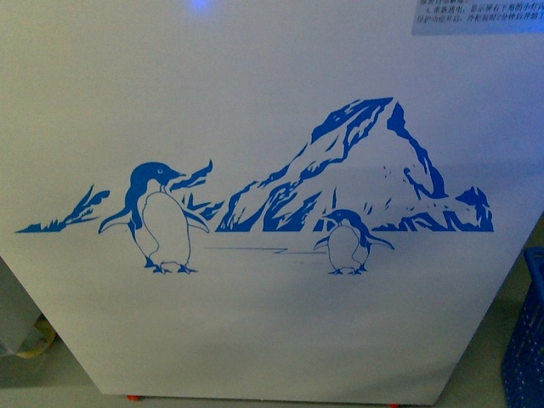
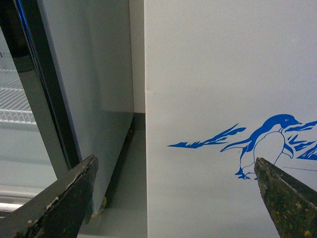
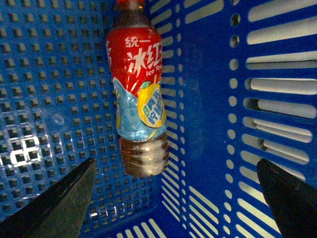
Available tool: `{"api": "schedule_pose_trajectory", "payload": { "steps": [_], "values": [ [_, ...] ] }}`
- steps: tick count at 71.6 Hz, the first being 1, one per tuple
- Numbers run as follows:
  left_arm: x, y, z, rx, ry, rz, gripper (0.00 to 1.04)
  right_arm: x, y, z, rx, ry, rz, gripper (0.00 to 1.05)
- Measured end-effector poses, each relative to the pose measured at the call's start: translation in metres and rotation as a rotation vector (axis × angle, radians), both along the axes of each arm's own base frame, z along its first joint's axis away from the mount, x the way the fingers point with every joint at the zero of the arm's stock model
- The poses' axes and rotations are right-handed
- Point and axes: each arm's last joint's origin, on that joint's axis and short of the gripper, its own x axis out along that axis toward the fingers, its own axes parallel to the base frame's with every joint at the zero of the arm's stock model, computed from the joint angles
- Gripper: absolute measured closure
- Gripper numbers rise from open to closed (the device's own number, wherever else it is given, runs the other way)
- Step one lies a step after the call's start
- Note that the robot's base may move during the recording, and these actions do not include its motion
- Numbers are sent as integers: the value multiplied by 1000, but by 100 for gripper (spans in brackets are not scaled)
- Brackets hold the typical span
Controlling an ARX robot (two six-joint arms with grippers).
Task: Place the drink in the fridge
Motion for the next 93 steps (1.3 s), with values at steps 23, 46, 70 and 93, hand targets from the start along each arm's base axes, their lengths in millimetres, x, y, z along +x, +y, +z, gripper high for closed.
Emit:
{"api": "schedule_pose_trajectory", "payload": {
  "steps": [23,46,70,93],
  "values": [
    [0,0,0,0,0,0,8,34,1,-50,-71,180,-21,7],
    [0,0,0,0,0,0,8,73,6,-98,-18,113,-42,7],
    [0,0,0,0,0,0,8,51,-6,-122,-14,142,-101,7],
    [0,0,0,0,0,0,8,37,-17,-134,-30,193,-95,7]
  ]
}}
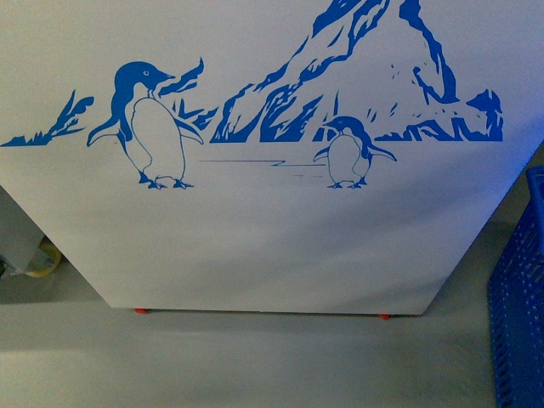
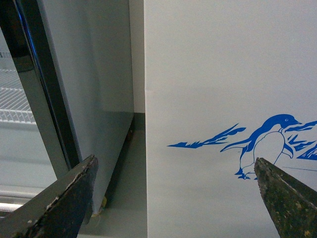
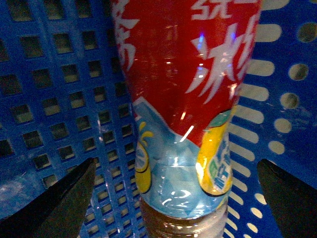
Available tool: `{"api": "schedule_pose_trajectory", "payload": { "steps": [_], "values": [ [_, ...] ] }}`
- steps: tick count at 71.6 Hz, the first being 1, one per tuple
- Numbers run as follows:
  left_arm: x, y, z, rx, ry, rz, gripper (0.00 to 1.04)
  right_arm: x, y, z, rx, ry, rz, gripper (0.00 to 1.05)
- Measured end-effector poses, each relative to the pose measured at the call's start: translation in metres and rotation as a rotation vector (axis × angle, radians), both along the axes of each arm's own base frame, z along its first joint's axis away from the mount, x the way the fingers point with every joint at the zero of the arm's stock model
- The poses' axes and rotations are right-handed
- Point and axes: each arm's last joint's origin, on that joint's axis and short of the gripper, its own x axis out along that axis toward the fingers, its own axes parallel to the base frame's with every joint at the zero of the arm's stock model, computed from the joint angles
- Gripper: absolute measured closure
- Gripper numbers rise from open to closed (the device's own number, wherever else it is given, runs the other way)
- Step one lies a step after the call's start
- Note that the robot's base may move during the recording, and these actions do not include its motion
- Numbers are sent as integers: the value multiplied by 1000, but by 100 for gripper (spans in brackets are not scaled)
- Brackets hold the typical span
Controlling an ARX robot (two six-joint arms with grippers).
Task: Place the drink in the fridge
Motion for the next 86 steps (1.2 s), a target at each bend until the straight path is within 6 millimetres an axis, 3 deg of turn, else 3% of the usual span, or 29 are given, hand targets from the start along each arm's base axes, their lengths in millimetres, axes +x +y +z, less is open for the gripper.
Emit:
{"api": "schedule_pose_trajectory", "payload": {
  "steps": [45,71,86],
  "values": [
    [0,0,0,0,0,0,8,-11,-18,-21,-11,27,2,7],
    [0,0,0,0,0,0,8,-18,-21,-24,-11,53,-5,53],
    [0,0,0,0,0,0,8,-23,-18,-25,-8,59,-9,65]
  ]
}}
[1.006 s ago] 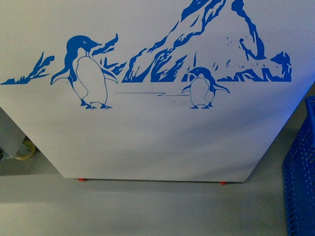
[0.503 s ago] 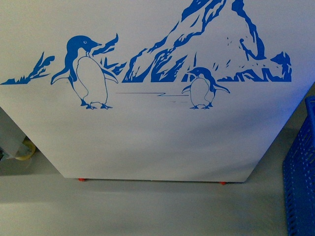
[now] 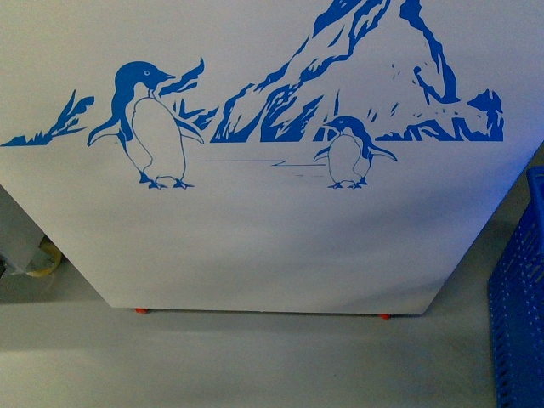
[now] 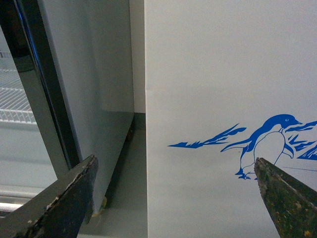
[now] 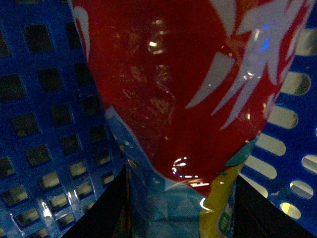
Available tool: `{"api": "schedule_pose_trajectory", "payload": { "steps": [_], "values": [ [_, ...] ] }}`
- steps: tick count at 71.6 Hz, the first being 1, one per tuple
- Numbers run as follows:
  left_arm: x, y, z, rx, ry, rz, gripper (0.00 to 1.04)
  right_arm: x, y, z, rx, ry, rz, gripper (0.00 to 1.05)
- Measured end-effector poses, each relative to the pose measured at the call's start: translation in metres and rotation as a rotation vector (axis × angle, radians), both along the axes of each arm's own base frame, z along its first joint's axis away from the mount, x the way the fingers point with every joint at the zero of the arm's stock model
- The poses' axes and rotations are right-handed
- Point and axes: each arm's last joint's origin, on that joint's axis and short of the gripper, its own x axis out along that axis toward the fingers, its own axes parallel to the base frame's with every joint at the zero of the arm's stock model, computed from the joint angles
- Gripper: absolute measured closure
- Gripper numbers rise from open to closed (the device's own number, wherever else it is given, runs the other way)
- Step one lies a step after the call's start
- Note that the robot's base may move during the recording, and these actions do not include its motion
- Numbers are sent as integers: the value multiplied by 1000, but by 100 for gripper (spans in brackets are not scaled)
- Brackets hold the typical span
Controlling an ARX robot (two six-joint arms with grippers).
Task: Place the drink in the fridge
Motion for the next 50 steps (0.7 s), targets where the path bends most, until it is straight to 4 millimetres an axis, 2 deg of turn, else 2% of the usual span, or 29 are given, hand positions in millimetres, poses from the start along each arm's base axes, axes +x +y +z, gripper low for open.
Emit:
{"api": "schedule_pose_trajectory", "payload": {
  "steps": [18,28,38,50],
  "values": [
    [0,0,0,0,0,0,8,-7,7,8,-2,-2,8,65],
    [0,0,0,0,0,0,8,-1,10,24,-18,-36,29,65],
    [0,0,0,0,0,0,8,17,15,54,-26,-116,68,65],
    [0,0,0,0,0,0,8,37,26,106,-34,-274,112,65]
  ]
}}
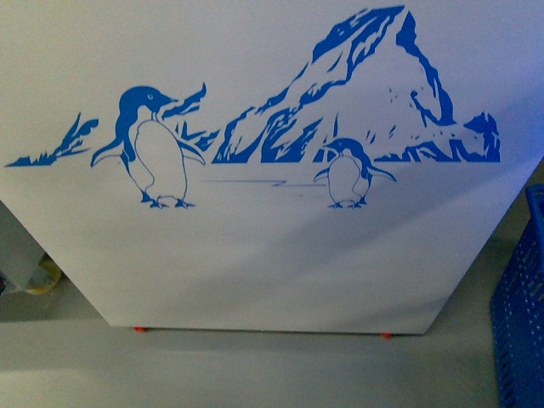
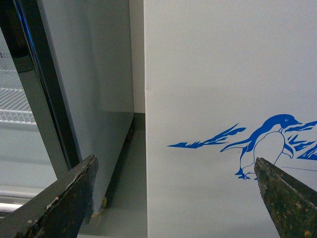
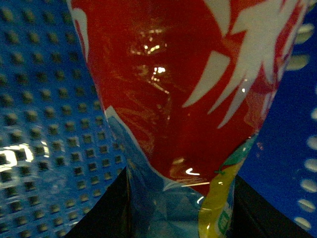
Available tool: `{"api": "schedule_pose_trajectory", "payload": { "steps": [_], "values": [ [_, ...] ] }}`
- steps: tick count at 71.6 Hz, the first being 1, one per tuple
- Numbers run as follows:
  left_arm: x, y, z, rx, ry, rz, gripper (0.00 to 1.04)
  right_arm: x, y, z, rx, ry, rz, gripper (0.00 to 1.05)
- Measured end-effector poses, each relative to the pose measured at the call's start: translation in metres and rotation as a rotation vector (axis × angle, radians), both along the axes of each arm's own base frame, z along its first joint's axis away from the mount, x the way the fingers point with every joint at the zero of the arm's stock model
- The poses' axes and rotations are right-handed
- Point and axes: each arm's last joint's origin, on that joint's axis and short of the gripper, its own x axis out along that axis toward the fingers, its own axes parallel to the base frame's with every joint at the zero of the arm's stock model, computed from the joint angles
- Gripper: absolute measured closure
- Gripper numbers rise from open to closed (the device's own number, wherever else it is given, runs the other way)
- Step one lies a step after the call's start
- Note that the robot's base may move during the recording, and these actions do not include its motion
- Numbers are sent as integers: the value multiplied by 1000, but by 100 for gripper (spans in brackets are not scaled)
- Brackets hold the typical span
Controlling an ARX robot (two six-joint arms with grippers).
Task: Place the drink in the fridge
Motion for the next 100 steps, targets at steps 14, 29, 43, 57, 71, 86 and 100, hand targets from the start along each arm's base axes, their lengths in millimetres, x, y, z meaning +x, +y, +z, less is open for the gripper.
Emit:
{"api": "schedule_pose_trajectory", "payload": {
  "steps": [14,29,43,57,71,86,100],
  "values": [
    [0,0,0,0,0,0,8,-12,16,84,-31,-226,58,65],
    [0,0,0,0,0,0,8,-41,39,168,31,-441,152,66],
    [0,0,0,0,0,0,8,-72,70,241,115,-676,271,66],
    [0,0,0,0,0,0,8,-102,98,301,101,-870,366,66],
    [0,0,0,0,0,0,8,-148,131,352,53,-1126,462,66],
    [0,0,0,0,0,0,8,-184,166,357,32,-1336,543,66],
    [0,0,0,0,0,0,8,-200,185,365,-99,-1401,529,66]
  ]
}}
